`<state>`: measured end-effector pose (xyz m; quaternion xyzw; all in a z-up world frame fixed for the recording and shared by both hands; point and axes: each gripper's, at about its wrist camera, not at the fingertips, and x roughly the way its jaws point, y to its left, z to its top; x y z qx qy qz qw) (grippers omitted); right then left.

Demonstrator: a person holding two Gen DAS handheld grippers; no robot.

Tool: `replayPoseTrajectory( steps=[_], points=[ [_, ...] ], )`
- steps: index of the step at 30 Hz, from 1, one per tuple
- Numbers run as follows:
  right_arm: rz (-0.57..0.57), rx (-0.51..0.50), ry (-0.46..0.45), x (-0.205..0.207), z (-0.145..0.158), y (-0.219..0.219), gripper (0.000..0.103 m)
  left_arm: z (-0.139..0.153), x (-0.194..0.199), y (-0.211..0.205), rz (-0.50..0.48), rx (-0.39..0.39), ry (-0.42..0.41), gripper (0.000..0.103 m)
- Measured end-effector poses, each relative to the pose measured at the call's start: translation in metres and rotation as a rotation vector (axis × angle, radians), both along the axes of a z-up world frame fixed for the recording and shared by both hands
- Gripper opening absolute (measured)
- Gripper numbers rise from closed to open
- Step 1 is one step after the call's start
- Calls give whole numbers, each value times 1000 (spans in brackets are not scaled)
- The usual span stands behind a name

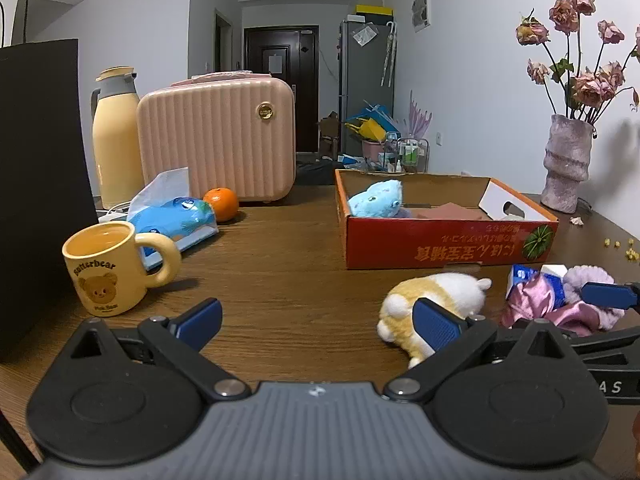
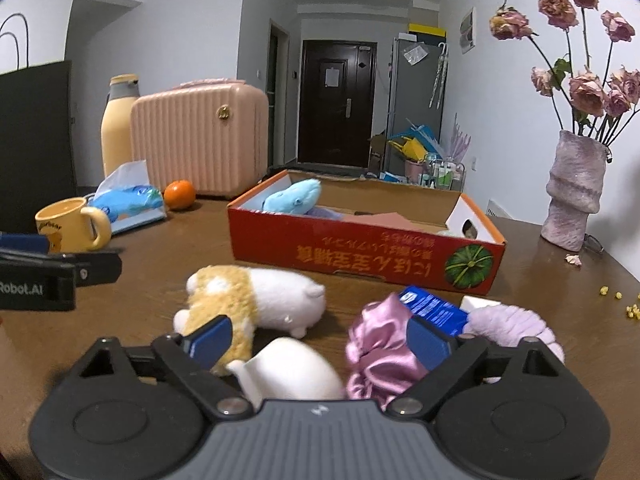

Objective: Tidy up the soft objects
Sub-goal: 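Move both tools back from the box toward the remaining soft items, then close the right gripper on the white foam block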

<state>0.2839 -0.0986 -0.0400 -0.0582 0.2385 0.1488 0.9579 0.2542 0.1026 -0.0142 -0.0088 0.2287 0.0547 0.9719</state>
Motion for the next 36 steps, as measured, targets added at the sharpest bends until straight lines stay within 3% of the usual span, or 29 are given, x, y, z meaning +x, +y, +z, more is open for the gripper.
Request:
replayPoseTrajectory(
  steps=[5, 11, 15, 19, 36],
  points=[
    [-9, -20, 27, 2, -9, 12, 88, -3, -3, 13, 4, 5, 8, 103],
    [-19, -25, 72, 8, -19, 17, 73, -5, -7, 27, 10, -26, 21, 103],
    [-17, -8, 105, 14, -24, 16, 55, -6, -9, 28, 4, -28, 27, 103],
    [-10, 13, 103, 14, -23, 13, 48, -7, -9, 26, 2, -24, 29, 103],
    [17, 68, 51, 10, -10, 3, 45, -8, -3, 22, 39, -14, 41, 103]
  ],
)
